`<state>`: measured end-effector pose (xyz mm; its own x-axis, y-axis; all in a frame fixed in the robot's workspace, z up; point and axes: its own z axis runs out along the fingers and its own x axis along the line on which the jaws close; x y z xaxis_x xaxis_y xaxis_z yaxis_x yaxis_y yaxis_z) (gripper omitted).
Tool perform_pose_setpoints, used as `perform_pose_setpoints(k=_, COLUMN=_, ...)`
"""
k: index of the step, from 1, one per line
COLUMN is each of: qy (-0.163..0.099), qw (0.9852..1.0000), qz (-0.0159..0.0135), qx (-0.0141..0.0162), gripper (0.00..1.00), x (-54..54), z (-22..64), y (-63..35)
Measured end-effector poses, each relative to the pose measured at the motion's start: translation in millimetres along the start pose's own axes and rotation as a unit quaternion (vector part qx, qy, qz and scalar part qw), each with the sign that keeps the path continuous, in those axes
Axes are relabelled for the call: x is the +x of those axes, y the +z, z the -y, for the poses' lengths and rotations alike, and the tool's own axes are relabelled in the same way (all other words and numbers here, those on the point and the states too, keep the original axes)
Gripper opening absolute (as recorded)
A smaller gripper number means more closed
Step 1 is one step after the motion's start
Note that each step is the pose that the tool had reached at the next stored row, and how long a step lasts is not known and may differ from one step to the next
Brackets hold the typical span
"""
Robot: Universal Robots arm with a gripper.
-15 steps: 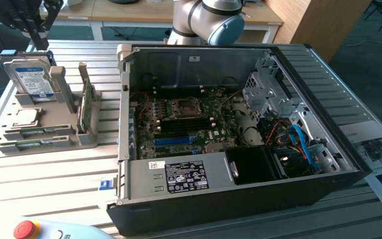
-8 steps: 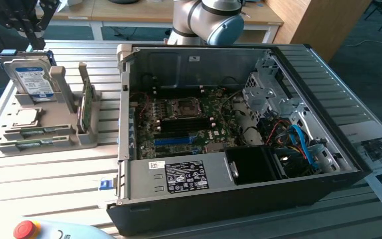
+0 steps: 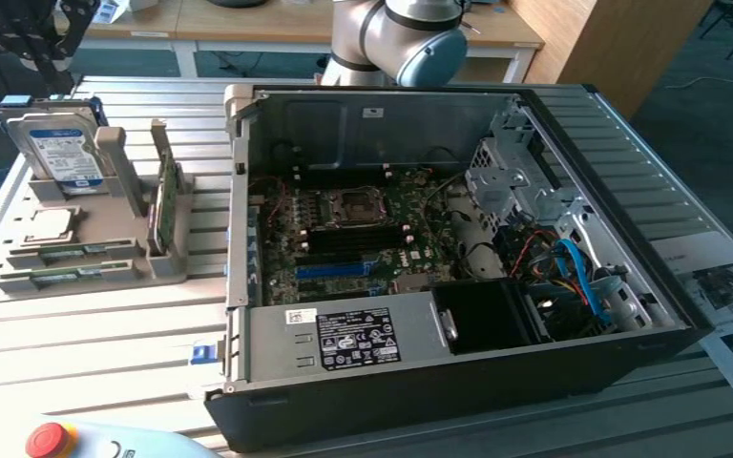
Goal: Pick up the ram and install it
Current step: 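Reach for the ram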
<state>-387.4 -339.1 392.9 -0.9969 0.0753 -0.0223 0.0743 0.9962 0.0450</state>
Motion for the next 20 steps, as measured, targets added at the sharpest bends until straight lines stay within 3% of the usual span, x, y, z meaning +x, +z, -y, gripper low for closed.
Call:
perform_pose_setpoints(k=10, qy=0.0, qw=1.0, qz=0.0, qx=0.0, gripper=0.1, x=13.6, z=0.2, y=-0.3)
perform_pose_setpoints(k=20, qy=0.0, qw=1.0, qz=0.0, qx=0.0, gripper=0.1, x=14.4, z=0.2, y=-0.3)
